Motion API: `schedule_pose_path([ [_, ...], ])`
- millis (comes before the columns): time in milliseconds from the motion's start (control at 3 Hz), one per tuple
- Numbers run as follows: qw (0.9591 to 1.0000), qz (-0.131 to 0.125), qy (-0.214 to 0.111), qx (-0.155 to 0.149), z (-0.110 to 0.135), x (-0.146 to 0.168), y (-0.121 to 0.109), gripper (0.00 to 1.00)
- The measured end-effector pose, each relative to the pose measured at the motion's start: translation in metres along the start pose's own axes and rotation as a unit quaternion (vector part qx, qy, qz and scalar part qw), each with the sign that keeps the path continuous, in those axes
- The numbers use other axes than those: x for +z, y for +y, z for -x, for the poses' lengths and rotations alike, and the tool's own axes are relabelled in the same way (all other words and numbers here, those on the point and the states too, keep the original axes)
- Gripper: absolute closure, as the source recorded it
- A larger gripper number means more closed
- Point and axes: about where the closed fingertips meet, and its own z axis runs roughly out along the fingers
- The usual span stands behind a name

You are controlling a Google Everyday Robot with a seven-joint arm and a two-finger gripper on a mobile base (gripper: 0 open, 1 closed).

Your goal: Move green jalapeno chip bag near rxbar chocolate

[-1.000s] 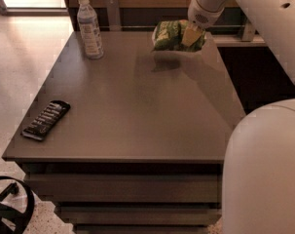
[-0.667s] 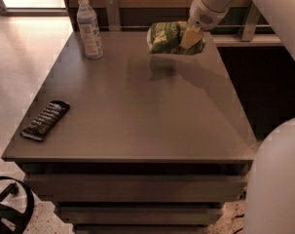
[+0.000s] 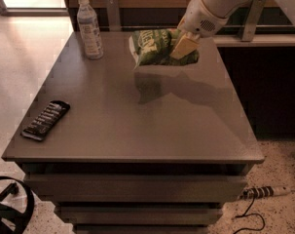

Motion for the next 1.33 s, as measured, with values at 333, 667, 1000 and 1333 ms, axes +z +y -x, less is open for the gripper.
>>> schedule_pose_path([
  [333, 0.9990, 0.025, -0.020, -0.030, 0.017, -0.006, 0.032, 1.00],
  [667, 0.9956, 0.049, -0.044, -0.067, 0.033, -0.007, 0.059, 1.00],
  [1000, 0.9875, 0.076, -0.070, -0.119, 0.052, -0.005, 0.081, 1.00],
  [1333, 0.9765, 0.104, -0.088, -0.167, 0.070, -0.002, 0.096, 1.00],
])
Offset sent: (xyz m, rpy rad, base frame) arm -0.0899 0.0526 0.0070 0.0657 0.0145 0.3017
